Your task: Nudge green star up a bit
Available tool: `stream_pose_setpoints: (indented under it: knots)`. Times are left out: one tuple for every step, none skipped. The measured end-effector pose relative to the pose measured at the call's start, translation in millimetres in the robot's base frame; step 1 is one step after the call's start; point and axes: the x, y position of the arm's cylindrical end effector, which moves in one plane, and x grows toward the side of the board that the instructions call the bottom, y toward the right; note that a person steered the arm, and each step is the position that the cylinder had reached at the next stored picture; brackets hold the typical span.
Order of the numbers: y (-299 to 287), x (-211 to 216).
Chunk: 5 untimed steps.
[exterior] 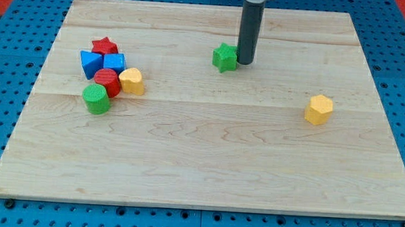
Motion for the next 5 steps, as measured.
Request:
stream_pose_setpoints:
  knots:
    - [23.0,53.8]
    - [9.9,62.2]
    - [-7.5,62.2]
    - [-7.9,50.9]
    - [-29.9,7.2]
